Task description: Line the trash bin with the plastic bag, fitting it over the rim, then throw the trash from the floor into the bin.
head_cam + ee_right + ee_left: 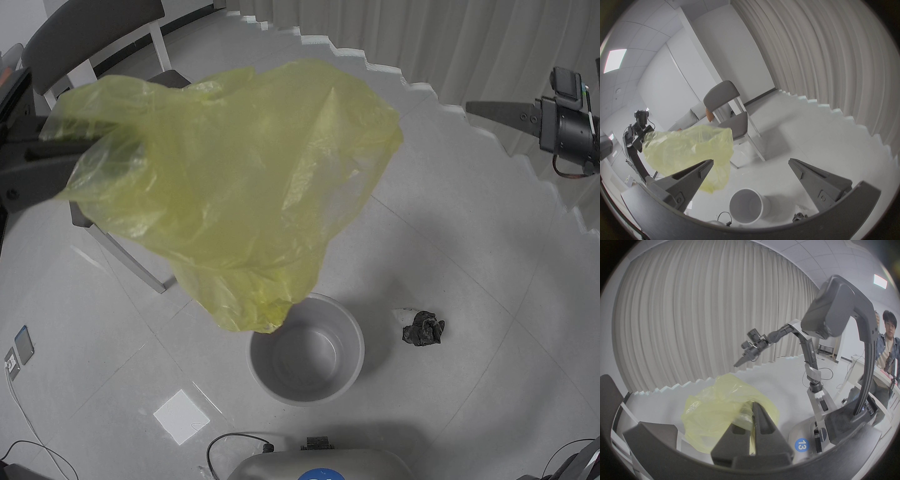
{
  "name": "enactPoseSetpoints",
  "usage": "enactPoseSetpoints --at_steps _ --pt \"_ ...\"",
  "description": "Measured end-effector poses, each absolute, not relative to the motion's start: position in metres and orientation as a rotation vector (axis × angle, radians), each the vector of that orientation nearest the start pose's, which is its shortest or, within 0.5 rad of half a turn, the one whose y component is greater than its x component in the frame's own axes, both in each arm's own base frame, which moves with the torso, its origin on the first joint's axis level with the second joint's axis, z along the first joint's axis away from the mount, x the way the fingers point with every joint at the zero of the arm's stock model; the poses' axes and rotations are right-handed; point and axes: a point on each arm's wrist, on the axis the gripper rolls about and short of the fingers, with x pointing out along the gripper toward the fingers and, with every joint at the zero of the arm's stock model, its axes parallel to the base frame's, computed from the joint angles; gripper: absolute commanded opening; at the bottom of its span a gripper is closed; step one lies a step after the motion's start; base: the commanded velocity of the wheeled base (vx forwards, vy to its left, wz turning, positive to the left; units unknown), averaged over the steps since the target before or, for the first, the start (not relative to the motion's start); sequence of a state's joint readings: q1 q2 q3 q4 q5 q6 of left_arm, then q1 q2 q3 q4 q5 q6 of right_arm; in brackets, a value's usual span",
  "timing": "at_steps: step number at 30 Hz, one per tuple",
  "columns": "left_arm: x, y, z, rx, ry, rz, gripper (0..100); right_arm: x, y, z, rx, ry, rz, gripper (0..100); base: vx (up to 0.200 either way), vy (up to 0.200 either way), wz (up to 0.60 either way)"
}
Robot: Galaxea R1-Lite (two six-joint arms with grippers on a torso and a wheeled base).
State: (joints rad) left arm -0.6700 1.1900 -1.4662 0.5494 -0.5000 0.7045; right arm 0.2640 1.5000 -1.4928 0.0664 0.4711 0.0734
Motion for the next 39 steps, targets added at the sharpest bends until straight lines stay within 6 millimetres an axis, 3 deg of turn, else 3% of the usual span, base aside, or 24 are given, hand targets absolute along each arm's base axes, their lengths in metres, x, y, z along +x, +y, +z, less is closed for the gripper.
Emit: enactPoseSetpoints --at_steps 7,12,19,27,39 --pt "0.092 -0.092 0.370 0.721 -0.101 -1.274 0 0.265 0.093 0.373 0.109 0.104 0.771 100 0.000 0.000 0.00" --pt "0.091 -0.095 0.374 0.733 -0.113 -1.273 0 0.274 0.110 0.365 0.110 0.156 0.810 100 0.000 0.000 0.00" --pt "0.091 -0.097 0.374 0.735 -0.113 -1.278 0 0.282 0.135 0.340 0.104 0.255 0.870 100 0.000 0.000 0.00" --pt "0.092 -0.098 0.375 0.734 -0.130 -1.274 0 0.277 0.158 0.288 0.085 0.416 0.928 100 0.000 0.000 0.00" --pt "0.093 -0.102 0.377 0.729 -0.173 -1.273 0 0.278 0.172 0.275 0.085 0.391 0.965 100 0.000 0.000 0.00"
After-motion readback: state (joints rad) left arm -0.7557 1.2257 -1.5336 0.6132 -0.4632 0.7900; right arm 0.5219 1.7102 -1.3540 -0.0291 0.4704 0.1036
